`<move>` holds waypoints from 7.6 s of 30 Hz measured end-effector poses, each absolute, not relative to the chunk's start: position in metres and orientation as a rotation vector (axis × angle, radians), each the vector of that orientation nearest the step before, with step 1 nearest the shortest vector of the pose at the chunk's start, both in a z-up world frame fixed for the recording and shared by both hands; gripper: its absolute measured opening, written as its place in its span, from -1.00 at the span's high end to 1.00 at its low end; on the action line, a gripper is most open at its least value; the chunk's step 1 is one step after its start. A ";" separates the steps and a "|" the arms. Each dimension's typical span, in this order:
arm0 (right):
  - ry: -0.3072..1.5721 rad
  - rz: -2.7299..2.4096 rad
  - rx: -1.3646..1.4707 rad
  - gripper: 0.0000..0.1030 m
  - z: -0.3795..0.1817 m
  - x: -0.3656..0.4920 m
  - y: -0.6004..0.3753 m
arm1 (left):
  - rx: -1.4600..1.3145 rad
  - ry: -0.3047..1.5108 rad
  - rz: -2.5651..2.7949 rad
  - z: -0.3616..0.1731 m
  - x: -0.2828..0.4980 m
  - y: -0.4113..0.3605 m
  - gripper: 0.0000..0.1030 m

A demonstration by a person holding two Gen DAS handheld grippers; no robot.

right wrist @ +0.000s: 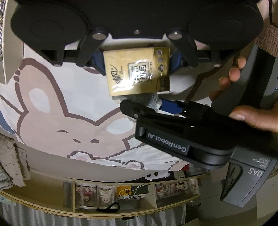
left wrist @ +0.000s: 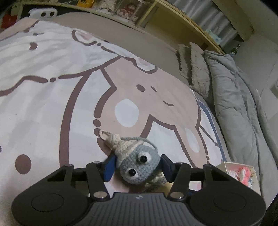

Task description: Organize objects

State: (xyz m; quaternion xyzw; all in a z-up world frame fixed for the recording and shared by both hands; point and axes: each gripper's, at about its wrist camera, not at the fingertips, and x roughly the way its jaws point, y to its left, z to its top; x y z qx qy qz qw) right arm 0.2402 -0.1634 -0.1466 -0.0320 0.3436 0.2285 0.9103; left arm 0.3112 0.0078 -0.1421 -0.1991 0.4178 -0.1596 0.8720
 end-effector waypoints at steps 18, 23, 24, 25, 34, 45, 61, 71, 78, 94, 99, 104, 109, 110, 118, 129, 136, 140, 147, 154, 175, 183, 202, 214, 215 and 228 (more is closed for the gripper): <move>0.682 0.372 -0.014 -0.43 -0.084 0.199 -0.197 | -0.276 0.777 -0.286 -0.066 0.261 0.011 -0.06; 0.670 0.340 0.029 -0.43 -0.068 0.180 -0.210 | -0.244 0.749 -0.280 -0.042 0.239 0.011 -0.06; 0.668 0.333 0.037 -0.43 -0.065 0.175 -0.213 | -0.235 0.745 -0.280 -0.038 0.233 0.011 -0.06; 0.666 0.326 0.043 -0.43 -0.063 0.171 -0.215 | -0.226 0.740 -0.280 -0.035 0.227 0.011 -0.06; 0.639 0.260 0.127 -0.43 -0.039 0.130 -0.243 | -0.184 0.723 -0.300 -0.018 0.177 0.011 -0.06; 0.627 0.191 0.150 -0.44 -0.028 0.091 -0.260 | -0.101 0.680 -0.349 -0.004 0.123 -0.005 -0.06; 0.628 0.093 0.156 -0.44 -0.024 0.062 -0.296 | -0.050 0.586 -0.452 0.008 0.085 -0.052 -0.06; 0.638 -0.014 0.235 -0.44 -0.031 0.064 -0.341 | -0.066 0.586 -0.583 -0.007 0.084 -0.098 -0.06; 0.662 -0.053 0.270 -0.44 -0.039 0.065 -0.360 | -0.044 0.552 -0.669 -0.018 0.084 -0.126 -0.06; 0.789 -0.134 0.346 -0.44 -0.064 0.075 -0.387 | -0.129 0.614 -0.796 -0.060 0.102 -0.181 -0.06; 0.831 -0.166 0.379 -0.44 -0.075 0.080 -0.396 | -0.090 0.684 -0.828 -0.080 0.104 -0.192 -0.06; 0.856 -0.198 0.407 -0.44 -0.082 0.085 -0.399 | 0.029 0.758 -0.837 -0.094 0.108 -0.203 -0.06; 0.874 -0.243 0.526 -0.44 -0.087 0.086 -0.403 | 0.130 0.793 -0.823 -0.101 0.109 -0.208 -0.06; 0.873 -0.256 0.550 -0.44 -0.088 0.086 -0.404 | 0.149 0.797 -0.819 -0.102 0.109 -0.209 -0.06; 0.915 -0.317 0.550 -0.85 -0.096 0.091 -0.399 | 0.213 0.803 -0.814 -0.102 0.103 -0.216 -0.13; 0.905 -0.304 0.542 -0.85 -0.092 0.088 -0.399 | 0.191 0.803 -0.816 -0.097 0.102 -0.215 -0.31; 0.884 -0.311 0.516 -0.85 -0.079 0.080 -0.399 | 0.154 0.816 -0.792 -0.089 0.104 -0.206 -0.31; 0.879 -0.304 0.508 -0.85 -0.072 0.074 -0.397 | 0.147 0.822 -0.771 -0.084 0.104 -0.199 -0.31; 0.851 -0.298 0.469 -0.86 -0.054 0.059 -0.389 | 0.110 0.815 -0.734 -0.065 0.101 -0.186 -0.49; 0.806 -0.273 0.430 -0.91 -0.034 0.039 -0.384 | 0.119 0.775 -0.681 -0.040 0.091 -0.171 -0.84; 0.705 -0.197 0.293 -1.00 -0.002 -0.035 -0.363 | 0.099 0.735 -0.586 0.001 0.051 -0.125 -1.00; 0.688 -0.203 0.225 -0.99 -0.002 -0.056 -0.352 | 0.066 0.728 -0.579 0.007 0.037 -0.110 -1.00; 0.656 -0.209 0.141 -0.99 -0.004 -0.071 -0.334 | 0.111 0.701 -0.542 0.003 0.023 -0.102 -1.00; 0.661 -0.211 0.141 -0.99 -0.006 -0.071 -0.332 | 0.117 0.693 -0.516 0.002 0.021 -0.101 -1.00; 0.660 -0.211 0.143 -0.99 -0.006 -0.072 -0.332 | 0.117 0.691 -0.513 0.002 0.021 -0.100 -1.00; 0.656 -0.212 0.139 -0.99 -0.005 -0.074 -0.331 | 0.112 0.685 -0.494 0.004 0.019 -0.096 -1.00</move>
